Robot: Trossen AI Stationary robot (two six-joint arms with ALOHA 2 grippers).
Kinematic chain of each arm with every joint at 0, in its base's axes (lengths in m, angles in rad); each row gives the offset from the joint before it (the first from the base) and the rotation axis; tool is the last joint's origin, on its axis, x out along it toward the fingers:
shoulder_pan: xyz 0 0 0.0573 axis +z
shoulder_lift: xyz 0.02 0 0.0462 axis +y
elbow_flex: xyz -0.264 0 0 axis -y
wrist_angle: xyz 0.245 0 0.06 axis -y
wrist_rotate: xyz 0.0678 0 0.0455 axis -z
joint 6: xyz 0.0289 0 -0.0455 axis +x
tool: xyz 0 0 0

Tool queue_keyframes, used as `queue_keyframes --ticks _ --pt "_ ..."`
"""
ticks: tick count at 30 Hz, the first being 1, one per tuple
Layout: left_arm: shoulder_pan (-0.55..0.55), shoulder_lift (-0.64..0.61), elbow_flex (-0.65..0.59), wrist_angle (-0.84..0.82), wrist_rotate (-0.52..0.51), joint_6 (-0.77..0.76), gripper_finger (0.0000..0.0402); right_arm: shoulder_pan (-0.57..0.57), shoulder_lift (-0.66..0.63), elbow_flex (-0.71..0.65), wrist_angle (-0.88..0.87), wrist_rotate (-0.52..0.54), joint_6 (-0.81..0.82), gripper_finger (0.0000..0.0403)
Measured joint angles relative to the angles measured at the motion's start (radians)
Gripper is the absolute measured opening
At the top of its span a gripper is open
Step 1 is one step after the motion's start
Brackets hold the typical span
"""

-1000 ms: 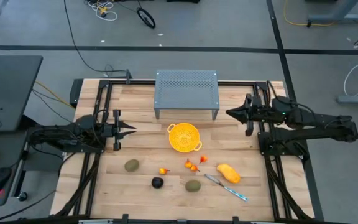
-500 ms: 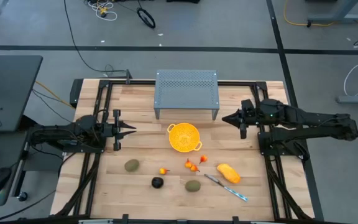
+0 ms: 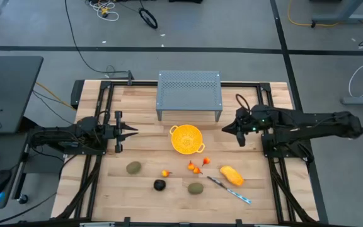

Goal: Pick & Place Fruit
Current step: Put the yellow strainer bowl on the shelf

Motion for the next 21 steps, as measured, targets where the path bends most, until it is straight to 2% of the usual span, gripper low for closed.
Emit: queue_keyframes --ticks 21 --pt "0.0 0.0 0.0 0.0 0.0 0.0 0.0064 0.16 0.218 -0.002 0.0 -0.002 0.073 0.0006"
